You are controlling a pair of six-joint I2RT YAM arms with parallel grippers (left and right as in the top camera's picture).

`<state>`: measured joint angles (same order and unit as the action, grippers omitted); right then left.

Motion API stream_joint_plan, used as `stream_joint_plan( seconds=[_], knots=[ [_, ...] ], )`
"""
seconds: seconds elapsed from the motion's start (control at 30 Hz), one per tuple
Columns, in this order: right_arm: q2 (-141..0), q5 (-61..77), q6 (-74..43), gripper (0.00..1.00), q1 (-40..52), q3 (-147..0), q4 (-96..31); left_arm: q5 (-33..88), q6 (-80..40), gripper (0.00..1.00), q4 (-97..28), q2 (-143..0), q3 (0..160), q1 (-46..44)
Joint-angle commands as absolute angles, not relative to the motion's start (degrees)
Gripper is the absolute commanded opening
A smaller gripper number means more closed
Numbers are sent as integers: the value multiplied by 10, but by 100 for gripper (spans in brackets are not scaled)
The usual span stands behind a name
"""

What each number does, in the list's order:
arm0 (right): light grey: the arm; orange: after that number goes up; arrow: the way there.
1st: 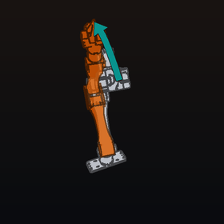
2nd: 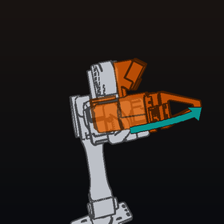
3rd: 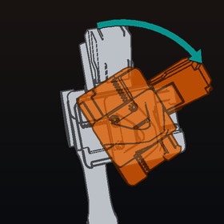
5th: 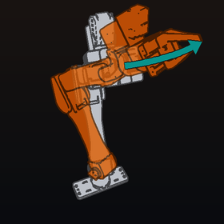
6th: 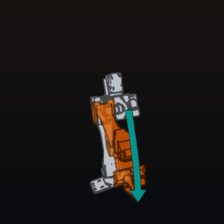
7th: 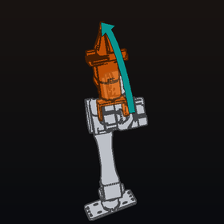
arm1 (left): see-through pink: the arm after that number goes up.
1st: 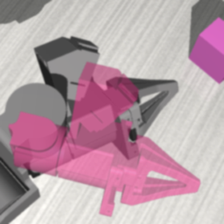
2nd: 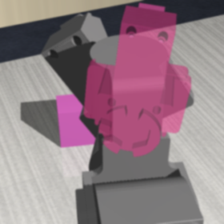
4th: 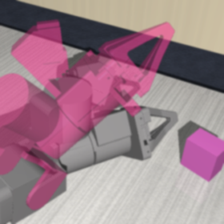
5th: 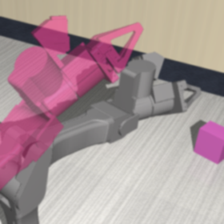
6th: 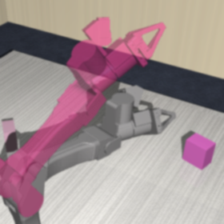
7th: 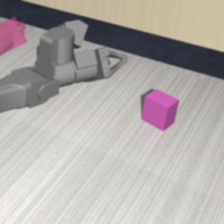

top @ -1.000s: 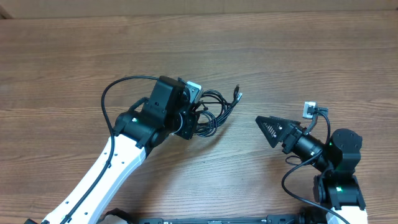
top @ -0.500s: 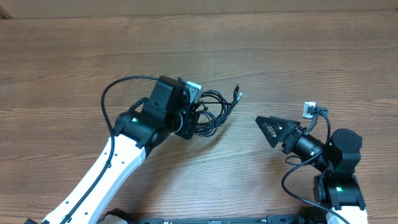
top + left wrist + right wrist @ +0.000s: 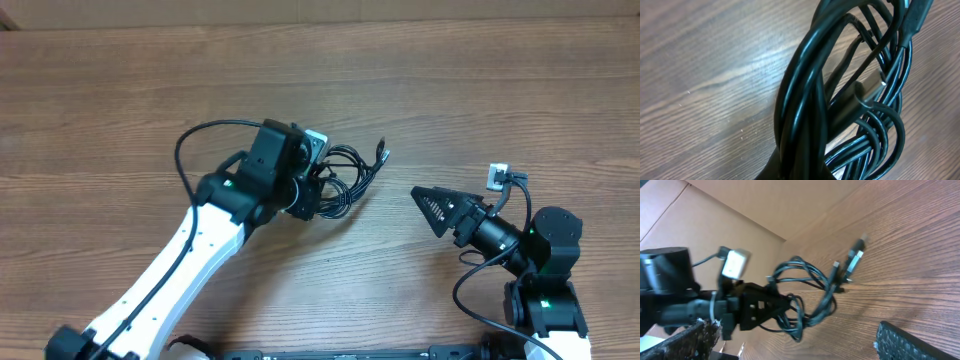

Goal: Untangle cables

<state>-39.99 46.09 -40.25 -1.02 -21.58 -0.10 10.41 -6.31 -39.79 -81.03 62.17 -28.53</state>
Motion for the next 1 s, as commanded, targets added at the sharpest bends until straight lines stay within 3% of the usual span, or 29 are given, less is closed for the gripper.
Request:
stream_joint_plan(
  seconds=[0.0, 0.97],
  knots=[
    [-399, 459, -393, 100, -7, -229, -1, 119, -82, 4, -393, -840, 621, -289],
    [-399, 459, -393, 100, -7, -229, -1, 125, -93, 4, -390, -850, 621, -289]
  ],
)
